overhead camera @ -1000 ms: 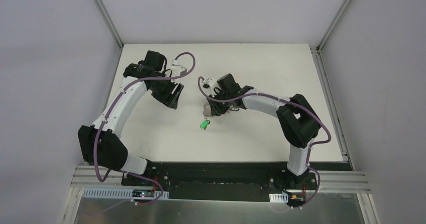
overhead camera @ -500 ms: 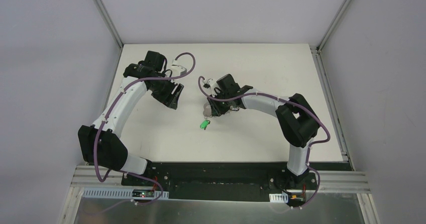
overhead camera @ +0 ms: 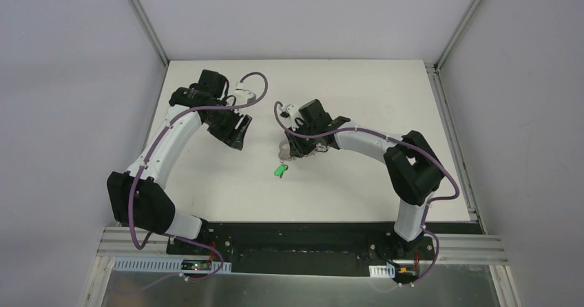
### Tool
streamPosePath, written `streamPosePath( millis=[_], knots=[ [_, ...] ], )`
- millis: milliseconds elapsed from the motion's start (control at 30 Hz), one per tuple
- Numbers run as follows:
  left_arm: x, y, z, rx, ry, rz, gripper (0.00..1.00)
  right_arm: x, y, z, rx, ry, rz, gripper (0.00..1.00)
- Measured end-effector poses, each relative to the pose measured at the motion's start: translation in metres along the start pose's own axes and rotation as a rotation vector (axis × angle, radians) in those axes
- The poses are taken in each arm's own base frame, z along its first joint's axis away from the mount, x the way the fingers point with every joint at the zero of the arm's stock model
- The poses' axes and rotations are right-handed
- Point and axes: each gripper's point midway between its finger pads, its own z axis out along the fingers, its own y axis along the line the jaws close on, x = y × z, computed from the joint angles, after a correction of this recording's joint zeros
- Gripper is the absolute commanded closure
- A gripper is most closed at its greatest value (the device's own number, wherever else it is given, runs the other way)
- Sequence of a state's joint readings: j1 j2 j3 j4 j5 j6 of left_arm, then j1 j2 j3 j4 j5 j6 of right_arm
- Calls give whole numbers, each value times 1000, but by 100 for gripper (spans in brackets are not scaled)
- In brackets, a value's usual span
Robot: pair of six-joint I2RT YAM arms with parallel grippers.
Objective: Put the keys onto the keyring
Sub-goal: Pick up the keyring from the center of the board.
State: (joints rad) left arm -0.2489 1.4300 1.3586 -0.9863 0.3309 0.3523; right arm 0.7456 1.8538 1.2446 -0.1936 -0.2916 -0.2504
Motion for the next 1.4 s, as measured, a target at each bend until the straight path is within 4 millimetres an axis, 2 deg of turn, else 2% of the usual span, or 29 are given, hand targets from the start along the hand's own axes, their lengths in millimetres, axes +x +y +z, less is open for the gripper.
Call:
streamPosePath(
  millis=[167,500,967,1400],
  knots=[
    [0,0,0,0,0,0,40,-5,1,-4,1,-21,7,69],
    [3,0,1,-2,5,-2,40,-2,-5,-3,25,-15,41,69],
    [4,0,1,-2,7,-2,40,16,-13,11,33,41,90,69],
    [4,0,1,-2,6,-2,40,17,-9,12,16,47,114,76]
  ],
)
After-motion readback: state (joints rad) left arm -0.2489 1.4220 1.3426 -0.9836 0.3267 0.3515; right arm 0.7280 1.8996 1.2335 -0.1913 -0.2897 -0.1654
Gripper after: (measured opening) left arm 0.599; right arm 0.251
